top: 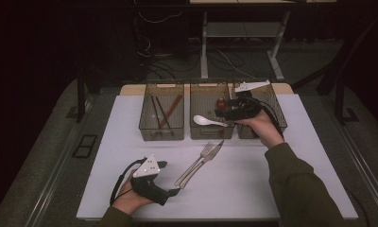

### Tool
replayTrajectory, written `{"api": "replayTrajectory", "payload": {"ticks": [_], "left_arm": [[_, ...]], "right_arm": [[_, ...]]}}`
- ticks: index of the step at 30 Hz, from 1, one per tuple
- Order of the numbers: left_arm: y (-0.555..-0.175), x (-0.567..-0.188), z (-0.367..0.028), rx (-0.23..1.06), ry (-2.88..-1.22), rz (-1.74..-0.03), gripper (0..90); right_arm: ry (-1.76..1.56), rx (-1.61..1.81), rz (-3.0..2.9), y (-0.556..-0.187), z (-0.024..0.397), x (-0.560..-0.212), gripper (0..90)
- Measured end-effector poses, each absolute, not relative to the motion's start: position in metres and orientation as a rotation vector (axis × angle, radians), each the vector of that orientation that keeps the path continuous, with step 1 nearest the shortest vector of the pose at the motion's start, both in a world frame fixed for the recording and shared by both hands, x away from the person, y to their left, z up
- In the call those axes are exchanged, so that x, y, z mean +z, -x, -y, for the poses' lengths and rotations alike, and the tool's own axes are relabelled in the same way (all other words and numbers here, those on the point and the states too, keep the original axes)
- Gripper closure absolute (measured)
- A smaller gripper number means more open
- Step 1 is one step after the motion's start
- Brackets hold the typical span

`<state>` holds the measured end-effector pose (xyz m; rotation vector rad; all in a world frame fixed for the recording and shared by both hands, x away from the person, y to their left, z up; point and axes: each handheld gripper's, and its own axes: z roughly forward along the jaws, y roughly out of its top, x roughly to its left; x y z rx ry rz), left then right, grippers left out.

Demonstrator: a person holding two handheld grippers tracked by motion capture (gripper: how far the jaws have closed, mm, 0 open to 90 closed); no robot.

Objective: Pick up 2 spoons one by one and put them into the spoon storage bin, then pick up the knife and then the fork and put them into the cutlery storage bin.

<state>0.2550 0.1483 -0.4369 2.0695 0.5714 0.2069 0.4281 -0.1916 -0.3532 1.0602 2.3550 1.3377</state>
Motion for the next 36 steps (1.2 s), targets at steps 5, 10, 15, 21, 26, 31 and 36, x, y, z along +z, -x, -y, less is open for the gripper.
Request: {"api": "replayTrajectory", "payload": {"ticks": [5, 10, 15, 21, 26, 31, 36], "left_arm": [[-0.255, -0.437, -0.148, 0.21, -2.064, -0.574, 0.0], [-0.255, -0.437, -0.148, 0.21, -2.065, -0.578, 0.0], [-0.255, -0.437, -0.148, 0.214, -2.068, -0.582, 0.0], [-0.256, -0.436, -0.148, 0.219, -2.073, -0.584, 0.0], [-0.256, -0.436, -0.147, 0.222, -2.079, -0.582, 0.0], [-0.256, -0.436, -0.147, 0.227, -2.075, -0.585, 0.0], [-0.256, -0.435, -0.146, 0.23, -2.073, -0.587, 0.0]], "right_arm": [[-1.036, 1.373, -2.342, -0.411, 0.198, -0.354, 19.8], [-1.049, 1.401, -2.32, -0.395, 0.209, -0.358, 19.0], [-1.048, 1.419, -2.298, -0.379, 0.221, -0.366, 19.0], [-1.057, 1.423, -2.295, -0.36, 0.233, -0.378, 18.8], [-1.082, 1.429, -2.282, -0.342, 0.243, -0.389, 18.7], [-1.088, 1.417, -2.288, -0.325, 0.254, -0.399, 18.7], [-1.106, 1.427, -2.276, -0.309, 0.268, -0.407, 18.7]]}}
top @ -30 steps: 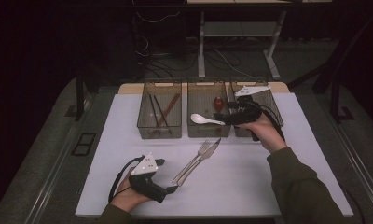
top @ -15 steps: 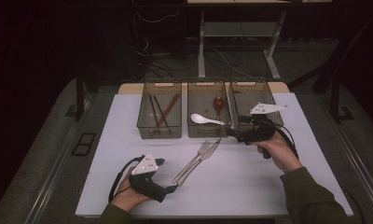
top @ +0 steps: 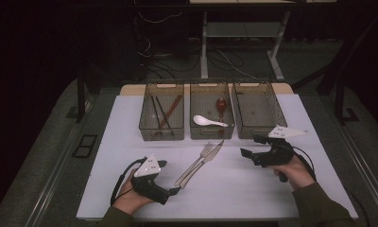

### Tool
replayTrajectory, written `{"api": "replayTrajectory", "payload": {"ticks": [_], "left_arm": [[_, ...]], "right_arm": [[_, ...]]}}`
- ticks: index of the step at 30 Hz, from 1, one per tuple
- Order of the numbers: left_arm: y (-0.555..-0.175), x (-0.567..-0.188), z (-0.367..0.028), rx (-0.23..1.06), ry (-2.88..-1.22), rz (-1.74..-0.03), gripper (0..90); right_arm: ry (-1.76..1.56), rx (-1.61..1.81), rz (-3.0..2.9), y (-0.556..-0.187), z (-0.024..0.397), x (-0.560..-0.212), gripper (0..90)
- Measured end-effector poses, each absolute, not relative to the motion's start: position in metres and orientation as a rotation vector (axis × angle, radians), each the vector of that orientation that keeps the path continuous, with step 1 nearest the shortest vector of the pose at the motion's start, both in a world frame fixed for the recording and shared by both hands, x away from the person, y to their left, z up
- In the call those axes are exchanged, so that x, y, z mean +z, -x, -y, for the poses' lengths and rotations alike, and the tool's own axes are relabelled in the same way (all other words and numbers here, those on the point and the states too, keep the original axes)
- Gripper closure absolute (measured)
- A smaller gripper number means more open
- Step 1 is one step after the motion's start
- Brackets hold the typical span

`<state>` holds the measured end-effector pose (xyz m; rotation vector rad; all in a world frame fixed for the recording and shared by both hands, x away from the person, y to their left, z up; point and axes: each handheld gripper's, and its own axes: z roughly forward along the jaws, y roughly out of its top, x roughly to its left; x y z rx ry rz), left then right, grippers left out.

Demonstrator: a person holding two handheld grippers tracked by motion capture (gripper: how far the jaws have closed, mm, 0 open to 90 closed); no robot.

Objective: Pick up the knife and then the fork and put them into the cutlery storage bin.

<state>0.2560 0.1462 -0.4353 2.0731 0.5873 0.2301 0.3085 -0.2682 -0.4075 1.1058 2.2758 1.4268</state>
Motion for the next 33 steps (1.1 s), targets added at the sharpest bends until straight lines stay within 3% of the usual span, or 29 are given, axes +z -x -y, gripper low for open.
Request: {"api": "replayTrajectory", "payload": {"ticks": [19, 33], "left_arm": [[-0.26, -0.432, -0.148, 0.273, -2.087, -0.649, 0.0], [-0.286, -0.421, -0.129, 0.308, -2.065, -0.755, 29.7]], "right_arm": [[-1.082, 1.35, -2.305, -0.264, 0.299, -0.439, 18.7], [-1.099, 1.344, -2.291, -0.264, 0.301, -0.439, 18.7]]}}
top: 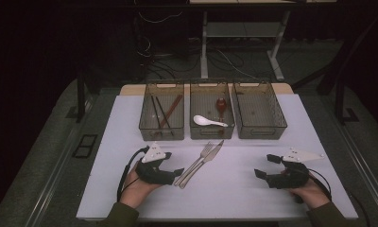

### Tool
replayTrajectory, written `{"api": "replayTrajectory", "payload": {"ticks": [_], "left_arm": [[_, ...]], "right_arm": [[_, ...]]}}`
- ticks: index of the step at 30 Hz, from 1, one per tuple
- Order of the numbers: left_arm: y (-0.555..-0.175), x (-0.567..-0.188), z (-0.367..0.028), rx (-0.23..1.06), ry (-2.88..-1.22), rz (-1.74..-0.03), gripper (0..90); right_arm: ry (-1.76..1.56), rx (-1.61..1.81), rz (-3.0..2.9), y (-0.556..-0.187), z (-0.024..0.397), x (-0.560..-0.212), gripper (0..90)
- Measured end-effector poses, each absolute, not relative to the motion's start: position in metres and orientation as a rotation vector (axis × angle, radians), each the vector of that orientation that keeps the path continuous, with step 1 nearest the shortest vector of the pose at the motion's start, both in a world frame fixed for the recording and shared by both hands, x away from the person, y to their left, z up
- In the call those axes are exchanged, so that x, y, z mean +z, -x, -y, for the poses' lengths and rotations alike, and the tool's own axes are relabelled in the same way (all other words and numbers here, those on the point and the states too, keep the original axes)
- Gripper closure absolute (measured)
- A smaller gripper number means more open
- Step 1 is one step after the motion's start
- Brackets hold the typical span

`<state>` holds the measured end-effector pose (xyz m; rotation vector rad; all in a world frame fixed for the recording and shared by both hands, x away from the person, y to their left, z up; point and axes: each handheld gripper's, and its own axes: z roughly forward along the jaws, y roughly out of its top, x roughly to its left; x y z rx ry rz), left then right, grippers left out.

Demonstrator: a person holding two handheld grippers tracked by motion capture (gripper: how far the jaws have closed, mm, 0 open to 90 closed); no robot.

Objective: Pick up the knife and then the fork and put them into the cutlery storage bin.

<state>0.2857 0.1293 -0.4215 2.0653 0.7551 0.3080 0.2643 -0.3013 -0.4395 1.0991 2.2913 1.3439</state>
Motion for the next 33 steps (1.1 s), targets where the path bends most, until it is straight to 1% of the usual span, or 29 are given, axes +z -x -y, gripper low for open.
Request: {"api": "replayTrajectory", "payload": {"ticks": [4, 10, 18, 25, 33], "left_arm": [[-0.294, -0.421, -0.121, 0.291, -2.055, -0.787, 38.6], [-0.309, -0.426, -0.104, 0.242, -2.09, -0.811, 52.7], [-0.321, -0.436, -0.081, 0.22, -2.128, -0.842, 66.0], [-0.322, -0.442, -0.069, 0.22, -2.171, -0.835, 72.2], [-0.321, -0.448, -0.063, 0.222, -2.212, -0.834, 74.4]], "right_arm": [[-1.101, 1.345, -2.291, -0.265, 0.302, -0.44, 18.7], [-1.098, 1.337, -2.297, -0.264, 0.301, -0.44, 18.7], [-1.098, 1.335, -2.296, -0.264, 0.301, -0.44, 18.7], [-1.093, 1.333, -2.296, -0.264, 0.301, -0.44, 18.7], [-1.092, 1.331, -2.298, -0.264, 0.301, -0.44, 18.7]]}}
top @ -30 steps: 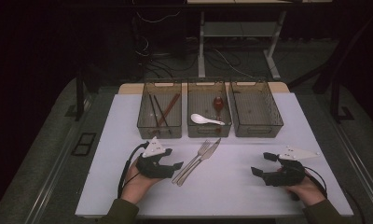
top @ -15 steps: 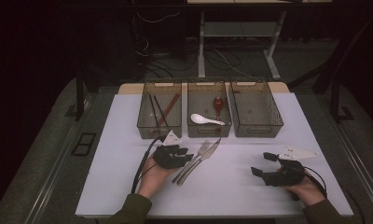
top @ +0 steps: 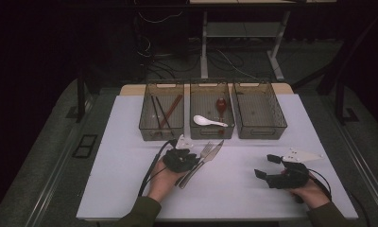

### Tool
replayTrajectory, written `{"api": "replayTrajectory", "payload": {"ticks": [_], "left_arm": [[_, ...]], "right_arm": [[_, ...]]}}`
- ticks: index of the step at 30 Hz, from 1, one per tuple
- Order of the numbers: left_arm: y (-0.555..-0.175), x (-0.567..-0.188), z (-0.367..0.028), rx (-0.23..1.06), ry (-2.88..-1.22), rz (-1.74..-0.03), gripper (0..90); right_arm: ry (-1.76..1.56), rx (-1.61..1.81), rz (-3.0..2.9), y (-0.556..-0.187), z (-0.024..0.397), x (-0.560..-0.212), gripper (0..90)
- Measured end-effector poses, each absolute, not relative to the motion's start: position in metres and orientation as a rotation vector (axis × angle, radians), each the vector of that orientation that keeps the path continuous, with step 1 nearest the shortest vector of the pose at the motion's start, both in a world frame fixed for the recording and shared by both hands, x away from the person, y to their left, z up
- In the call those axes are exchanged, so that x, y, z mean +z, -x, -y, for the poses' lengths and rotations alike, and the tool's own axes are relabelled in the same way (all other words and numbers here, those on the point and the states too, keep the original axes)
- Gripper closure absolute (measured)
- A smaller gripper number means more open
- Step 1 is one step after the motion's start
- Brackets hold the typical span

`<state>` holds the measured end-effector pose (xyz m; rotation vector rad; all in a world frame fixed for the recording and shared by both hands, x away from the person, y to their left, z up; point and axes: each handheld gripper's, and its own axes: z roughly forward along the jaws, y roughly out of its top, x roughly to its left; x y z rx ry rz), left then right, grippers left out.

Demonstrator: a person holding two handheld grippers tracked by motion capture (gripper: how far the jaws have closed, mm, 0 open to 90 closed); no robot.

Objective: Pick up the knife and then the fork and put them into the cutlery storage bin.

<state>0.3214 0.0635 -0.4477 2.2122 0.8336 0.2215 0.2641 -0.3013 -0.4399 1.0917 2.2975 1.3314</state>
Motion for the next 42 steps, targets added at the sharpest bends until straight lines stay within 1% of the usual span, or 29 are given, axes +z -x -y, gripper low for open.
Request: {"api": "replayTrajectory", "payload": {"ticks": [6, 8, 13, 16, 26, 32, 37, 39, 42], "left_arm": [[-0.319, -0.449, -0.06, 0.256, -2.227, -0.827, 78.1], [-0.319, -0.449, -0.06, 0.271, -2.237, -0.82, 81.4], [-0.318, -0.449, -0.059, 0.268, -2.227, -0.837, 82.5], [-0.32, -0.449, -0.061, 0.258, -2.226, -0.84, 84.8], [-0.322, -0.444, -0.067, 0.254, -2.215, -0.82, 84.8], [-0.319, -0.434, -0.069, 0.254, -2.21, -0.767, 84.8], [-0.315, -0.426, -0.065, 0.258, -2.204, -0.731, 84.8], [-0.314, -0.424, -0.064, 0.261, -2.198, -0.721, 84.9], [-0.312, -0.42, -0.063, 0.258, -2.192, -0.711, 84.8]], "right_arm": [[-1.09, 1.334, -2.294, -0.264, 0.301, -0.44, 18.7], [-1.087, 1.334, -2.295, -0.264, 0.301, -0.44, 18.7], [-1.085, 1.334, -2.296, -0.264, 0.301, -0.44, 18.7], [-1.085, 1.335, -2.295, -0.264, 0.301, -0.44, 18.8], [-1.097, 1.337, -2.301, -0.265, 0.301, -0.44, 18.7], [-1.125, 1.358, -2.29, -0.269, 0.3, -0.438, 18.7], [-1.149, 1.378, -2.314, -0.274, 0.296, -0.431, 18.7], [-1.146, 1.411, -2.32, -0.277, 0.295, -0.425, 16.0], [-1.109, 1.48, -2.319, -0.282, 0.291, -0.416, 15.6]]}}
